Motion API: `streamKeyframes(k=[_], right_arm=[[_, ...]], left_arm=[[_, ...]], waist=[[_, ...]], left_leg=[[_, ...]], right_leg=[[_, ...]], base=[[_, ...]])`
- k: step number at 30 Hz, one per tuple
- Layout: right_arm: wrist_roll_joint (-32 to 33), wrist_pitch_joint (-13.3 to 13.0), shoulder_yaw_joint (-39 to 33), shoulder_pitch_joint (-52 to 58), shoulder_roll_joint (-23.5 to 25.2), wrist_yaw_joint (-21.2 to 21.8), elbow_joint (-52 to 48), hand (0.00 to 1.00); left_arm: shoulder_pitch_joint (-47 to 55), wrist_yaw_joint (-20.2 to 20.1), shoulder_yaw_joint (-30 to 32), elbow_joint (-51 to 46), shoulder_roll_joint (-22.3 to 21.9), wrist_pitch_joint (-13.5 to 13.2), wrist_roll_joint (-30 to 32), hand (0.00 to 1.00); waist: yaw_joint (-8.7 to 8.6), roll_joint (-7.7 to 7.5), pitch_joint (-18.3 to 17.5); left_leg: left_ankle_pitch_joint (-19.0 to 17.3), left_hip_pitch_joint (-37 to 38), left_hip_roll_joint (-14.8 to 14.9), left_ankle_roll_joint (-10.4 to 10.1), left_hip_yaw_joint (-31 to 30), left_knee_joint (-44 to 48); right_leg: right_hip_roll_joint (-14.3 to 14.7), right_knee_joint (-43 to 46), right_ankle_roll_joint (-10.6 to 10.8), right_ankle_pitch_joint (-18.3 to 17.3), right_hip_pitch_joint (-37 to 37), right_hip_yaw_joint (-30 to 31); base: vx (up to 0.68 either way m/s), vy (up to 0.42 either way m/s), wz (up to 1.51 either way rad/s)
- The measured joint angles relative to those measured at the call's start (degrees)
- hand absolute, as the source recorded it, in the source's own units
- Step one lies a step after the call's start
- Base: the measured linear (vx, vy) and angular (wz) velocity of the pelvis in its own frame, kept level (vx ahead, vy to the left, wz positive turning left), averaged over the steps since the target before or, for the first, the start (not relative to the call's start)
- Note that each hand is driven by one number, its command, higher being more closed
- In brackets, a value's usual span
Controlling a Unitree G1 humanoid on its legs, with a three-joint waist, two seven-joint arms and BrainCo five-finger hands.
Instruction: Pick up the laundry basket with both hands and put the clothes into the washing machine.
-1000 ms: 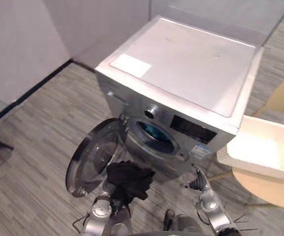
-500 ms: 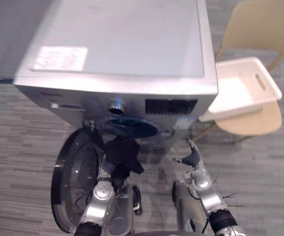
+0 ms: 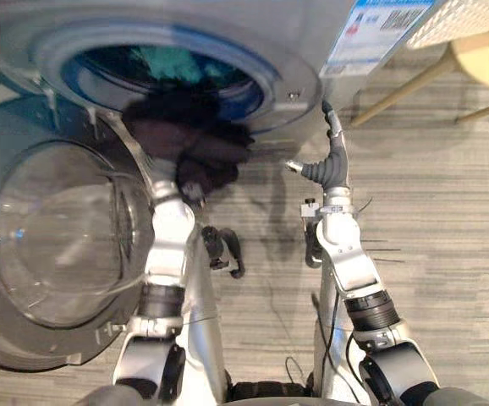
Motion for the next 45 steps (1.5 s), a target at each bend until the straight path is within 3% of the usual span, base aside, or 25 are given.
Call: streamKeyframes(k=[4,10,14,18,23,26,27,32,36,42,45], right_arm=[[2.2,-0.6,-0.1,-0.9,0.0,0.0,-1.3,0.0],[3.1,-3.8,0.1,-0.1,0.5,0.2,-2.5,0.0],[3.0,-5.4,0.0,1.3,0.9,0.4,-2.4,0.0],[2.9,-5.8,-1.8,4.2,0.8,0.5,-2.4,0.0],[3.3,-6.4,-3.7,7.5,0.9,2.0,-1.9,0.0],[4.4,-7.8,-3.7,7.6,1.5,2.7,-1.7,0.0],[4.7,-8.0,-3.7,7.7,2.0,2.8,-1.7,0.0],[6.1,-9.1,-3.8,8.0,3.0,2.6,-2.3,0.0],[6.1,-9.5,-3.9,8.1,3.1,2.5,-2.6,0.0],[6.7,-9.6,-4.4,8.4,3.1,2.7,-3.2,0.0],[6.8,-9.6,-4.4,8.6,3.3,2.9,-4.4,0.0]], left_arm=[[-8.7,2.3,0.0,-2.4,6.1,0.3,0.0,1.0],[-22.5,7.5,-0.5,-1.6,15.8,2.1,1.2,1.0],[-30.0,10.1,-2.4,2.8,17.9,4.4,3.8,1.0],[-37.5,10.9,-2.6,7.6,19.4,5.0,4.5,1.0],[-41.1,9.4,-2.8,14.4,19.5,5.0,4.5,1.0],[-43.4,8.1,-2.8,17.2,19.8,5.0,4.5,1.0],[-44.5,8.0,-2.8,17.3,20.0,5.0,4.4,0.0],[-46.9,9.9,-2.9,18.2,22.2,5.0,3.0,0.0],[-48.3,8.7,-3.7,21.2,22.3,5.1,3.4,0.0],[-49.1,-3.1,-6.4,26.5,22.2,6.4,8.6,0.0],[-49.1,-6.1,-7.2,26.9,21.9,6.5,11.9,0.0]], waist=[[-0.26,-0.03,0.1],[-1.76,-0.58,0.4],[-2.45,-1.43,0.8],[-3.08,-1.47,0.8],[-3.36,-1.53,0.8],[-3.82,-2.34,0.8],[-3.9,-2.67,0.8],[-4.51,-3.49,0.8],[-4.55,-3.49,0.8],[-4.43,-3.49,0.8],[-4.29,-3.49,0.8]], left_leg=[[0.0,-5.3,0.1,0.0,-1.2,3.3],[0.2,-9.9,0.2,0.2,-2.2,4.3],[0.4,-11.5,0.2,0.5,-2.6,4.7],[0.4,-12.1,0.1,0.5,-2.8,5.2],[1.0,-12.8,0.2,0.7,-3.4,4.4],[1.9,-13.7,0.2,0.1,-3.9,2.5],[2.7,-14.3,0.3,0.2,-4.1,1.3],[3.3,-15.6,1.1,0.0,-4.0,0.1],[3.3,-15.7,1.2,0.0,-4.1,0.7],[3.4,-16.1,1.2,0.0,-4.1,0.4],[4.0,-17.0,1.3,-0.2,-4.3,-0.3]], right_leg=[[0.0,3.4,-0.2,-0.1,-4.8,-0.2],[-0.1,4.0,-0.3,0.0,-8.4,-0.9],[-0.1,4.3,-0.2,0.0,-9.8,-1.2],[-0.2,4.7,-0.2,0.0,-10.1,-1.6],[-0.2,3.7,-0.3,0.0,-10.1,-2.4],[0.0,1.6,-0.8,0.8,-10.3,-3.3],[0.0,0.2,-1.0,1.5,-10.7,-3.8],[0.9,-1.9,-1.1,2.4,-11.7,-4.4],[0.8,-1.2,-1.1,2.4,-11.8,-4.6],[0.7,-0.9,-1.3,2.3,-12.0,-4.6],[0.6,-1.3,-1.5,2.5,-12.9,-4.9]], base=[[-0.07,-0.069,0.08],[-0.02,-0.017,0.03],[0.04,-0.014,-0.01],[0.02,-0.004,0.01],[-0.01,-0.006,0.01],[0.0,-0.005,-0.01],[0.01,-0.014,-0.05],[0.04,-0.004,-0.13],[0.03,-0.001,0.01],[-0.03,-0.015,0.07],[-0.02,-0.008,0.02]])
